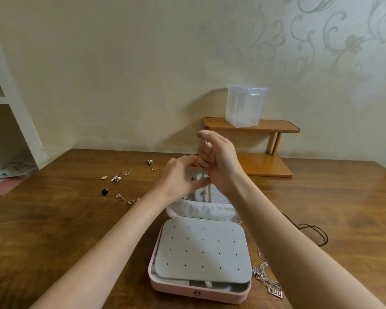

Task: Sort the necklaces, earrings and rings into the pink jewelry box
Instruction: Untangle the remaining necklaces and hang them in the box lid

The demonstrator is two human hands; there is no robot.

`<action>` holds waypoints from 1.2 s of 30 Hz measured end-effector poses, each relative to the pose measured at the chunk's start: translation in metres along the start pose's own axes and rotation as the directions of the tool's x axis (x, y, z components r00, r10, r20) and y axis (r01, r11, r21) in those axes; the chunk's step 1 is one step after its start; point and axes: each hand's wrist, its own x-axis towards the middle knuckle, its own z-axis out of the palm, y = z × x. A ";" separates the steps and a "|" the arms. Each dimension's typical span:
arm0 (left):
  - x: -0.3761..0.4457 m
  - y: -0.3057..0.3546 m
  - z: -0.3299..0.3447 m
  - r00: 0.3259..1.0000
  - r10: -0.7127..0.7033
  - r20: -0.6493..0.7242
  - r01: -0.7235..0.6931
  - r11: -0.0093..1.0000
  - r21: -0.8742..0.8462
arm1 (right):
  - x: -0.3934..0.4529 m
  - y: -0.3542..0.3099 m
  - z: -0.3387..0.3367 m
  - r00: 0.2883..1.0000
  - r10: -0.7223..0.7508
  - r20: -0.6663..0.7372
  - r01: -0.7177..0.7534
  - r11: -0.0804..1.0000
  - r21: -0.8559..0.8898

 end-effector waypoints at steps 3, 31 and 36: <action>0.001 0.002 0.000 0.999 -0.030 -0.043 0.028 0.999 -0.031 | 0.002 -0.001 0.003 1.000 -0.009 -0.007 0.010 0.999 0.038; -0.012 -0.002 0.017 0.966 0.217 -0.143 -0.106 0.832 0.545 | -0.043 0.012 -0.024 0.930 -0.226 0.289 0.358 0.735 -0.576; -0.015 -0.011 0.027 0.885 0.377 -0.273 -0.146 0.782 0.606 | -0.054 0.023 -0.009 0.956 -0.150 0.252 0.248 0.871 -0.423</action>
